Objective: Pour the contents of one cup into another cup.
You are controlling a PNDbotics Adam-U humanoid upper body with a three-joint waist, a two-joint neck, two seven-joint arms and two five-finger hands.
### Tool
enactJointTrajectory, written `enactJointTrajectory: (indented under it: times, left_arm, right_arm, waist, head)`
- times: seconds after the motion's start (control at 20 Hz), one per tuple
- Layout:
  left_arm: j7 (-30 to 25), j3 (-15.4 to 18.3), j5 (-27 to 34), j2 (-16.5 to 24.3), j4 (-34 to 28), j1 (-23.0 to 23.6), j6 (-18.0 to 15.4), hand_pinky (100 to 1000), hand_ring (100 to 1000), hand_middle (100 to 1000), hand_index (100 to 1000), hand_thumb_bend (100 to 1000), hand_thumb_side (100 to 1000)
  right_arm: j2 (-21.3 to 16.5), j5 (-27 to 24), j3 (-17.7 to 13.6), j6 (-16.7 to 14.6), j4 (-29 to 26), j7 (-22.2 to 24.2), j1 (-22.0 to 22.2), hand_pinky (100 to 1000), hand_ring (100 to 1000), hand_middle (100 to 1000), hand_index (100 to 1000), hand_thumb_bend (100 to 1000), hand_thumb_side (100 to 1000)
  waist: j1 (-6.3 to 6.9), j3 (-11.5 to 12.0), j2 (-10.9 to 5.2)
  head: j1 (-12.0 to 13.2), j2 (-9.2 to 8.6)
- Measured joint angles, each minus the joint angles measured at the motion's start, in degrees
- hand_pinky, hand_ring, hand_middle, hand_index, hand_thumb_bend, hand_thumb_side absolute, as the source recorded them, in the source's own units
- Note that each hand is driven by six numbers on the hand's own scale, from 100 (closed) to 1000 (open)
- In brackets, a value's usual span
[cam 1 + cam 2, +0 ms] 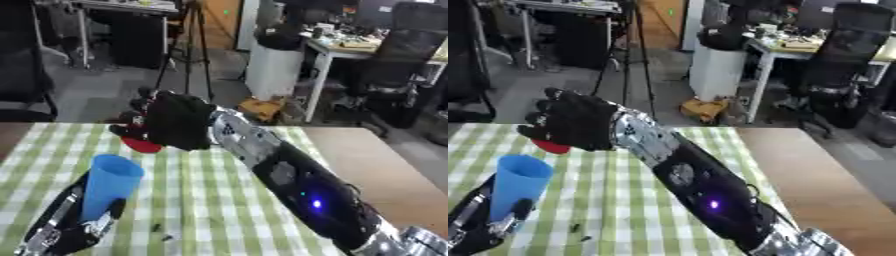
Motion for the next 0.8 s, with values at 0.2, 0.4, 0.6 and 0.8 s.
enactJointTrajectory:
  times: [0.2, 0.4, 0.6, 0.8]
  left_arm:
    - [0.2, 0.0, 0.0, 0.0, 0.0, 0.0, 0.0, 321, 444, 479, 709, 100, 488]
    - [0.4, 0.0, 0.0, 0.0, 0.0, 0.0, -0.1, 320, 444, 474, 709, 100, 484]
    - [0.5, 0.1, 0.1, 0.0, -0.1, 0.1, 0.0, 320, 444, 474, 708, 100, 485]
    - [0.8, 0.4, 0.1, 0.0, -0.2, 0.2, 0.1, 322, 444, 474, 708, 100, 485]
  right_arm:
    - [-0.1, 0.0, 0.0, 0.0, 0.0, 0.0, 0.0, 575, 537, 562, 917, 100, 100]
    - [-0.2, 0.0, -0.1, 0.3, 0.0, 0.0, 0.0, 573, 539, 558, 917, 100, 100]
    - [-0.7, -0.6, -1.1, 1.3, 0.0, -0.4, 0.0, 571, 539, 549, 915, 100, 100]
    - [-1.0, -2.3, -2.5, 2.5, -0.3, -0.4, 0.0, 569, 529, 560, 916, 100, 100]
  waist:
    - [0.0, 0.0, -0.02]
    - [0.0, -0.1, -0.08]
    - [0.0, -0.3, -0.16]
    - [0.0, -0.6, -0.16]
  head:
    - [0.0, 0.0]
    - [0.0, 0.0]
    - [0.0, 0.0]
    - [0.1, 0.0]
